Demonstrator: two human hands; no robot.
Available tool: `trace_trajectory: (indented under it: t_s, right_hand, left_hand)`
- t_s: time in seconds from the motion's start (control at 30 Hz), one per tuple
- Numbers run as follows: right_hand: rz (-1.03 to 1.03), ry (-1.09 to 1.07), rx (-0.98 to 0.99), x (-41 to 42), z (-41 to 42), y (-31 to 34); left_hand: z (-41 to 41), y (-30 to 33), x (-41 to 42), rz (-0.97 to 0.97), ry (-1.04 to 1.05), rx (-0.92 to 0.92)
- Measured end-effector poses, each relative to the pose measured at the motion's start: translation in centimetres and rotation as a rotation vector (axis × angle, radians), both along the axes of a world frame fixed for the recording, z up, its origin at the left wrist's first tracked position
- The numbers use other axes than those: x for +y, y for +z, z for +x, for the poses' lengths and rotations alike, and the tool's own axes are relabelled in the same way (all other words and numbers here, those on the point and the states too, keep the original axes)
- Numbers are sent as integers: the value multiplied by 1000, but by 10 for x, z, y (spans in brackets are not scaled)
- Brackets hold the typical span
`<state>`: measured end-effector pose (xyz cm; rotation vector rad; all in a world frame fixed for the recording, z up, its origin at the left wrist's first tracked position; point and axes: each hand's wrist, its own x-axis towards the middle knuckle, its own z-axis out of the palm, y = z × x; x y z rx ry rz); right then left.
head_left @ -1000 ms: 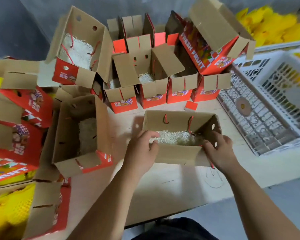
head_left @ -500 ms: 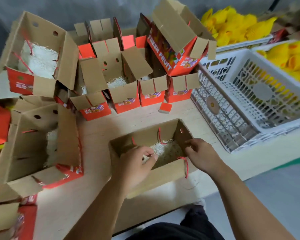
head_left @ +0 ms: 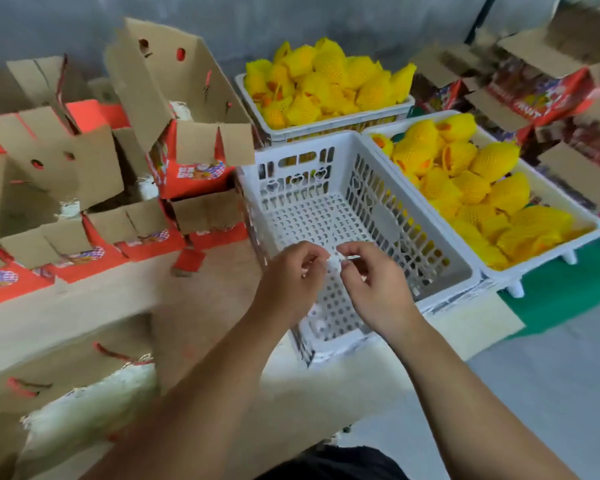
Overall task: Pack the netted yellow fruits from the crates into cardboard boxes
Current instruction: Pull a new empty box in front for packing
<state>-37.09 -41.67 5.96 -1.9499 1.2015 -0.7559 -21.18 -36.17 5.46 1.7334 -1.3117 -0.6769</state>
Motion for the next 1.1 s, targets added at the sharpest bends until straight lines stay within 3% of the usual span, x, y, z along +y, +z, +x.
trace_trajectory:
  t_s: [0.17, 0.23, 0.33, 0.43, 0.63, 0.73, 0.87, 1.1]
  right_hand:
    - [-197, -235, 274, -111, -105, -1]
    - [-65, -307, 490, -149, -140, -7]
    - [162, -320, 765, -177, -163, -26]
    - [203, -235, 751, -192, -169, -38]
    - [552, 63, 616, -233, -194, -22]
    - [441, -51, 710, -221, -192, -25]
    - [165, -117, 824, -197, -184, -29]
    - [402, 247, 888, -220, -205, -13]
  left_hand:
    - [-26, -18, -38, 138, -15, -361]
    - [-29, -24, -40, 143, -4, -512]
    - [-31, -28, -45, 162, 0, -548]
    - [-30, -29, -45, 243, 86, -493]
    - [-32, -29, -45, 364, 87, -562]
    - [-37, -26, -54, 384, 65, -617]
    - [-54, -10, -87, 334, -66, -455]
    - [-134, 34, -202, -13, -419, -488]
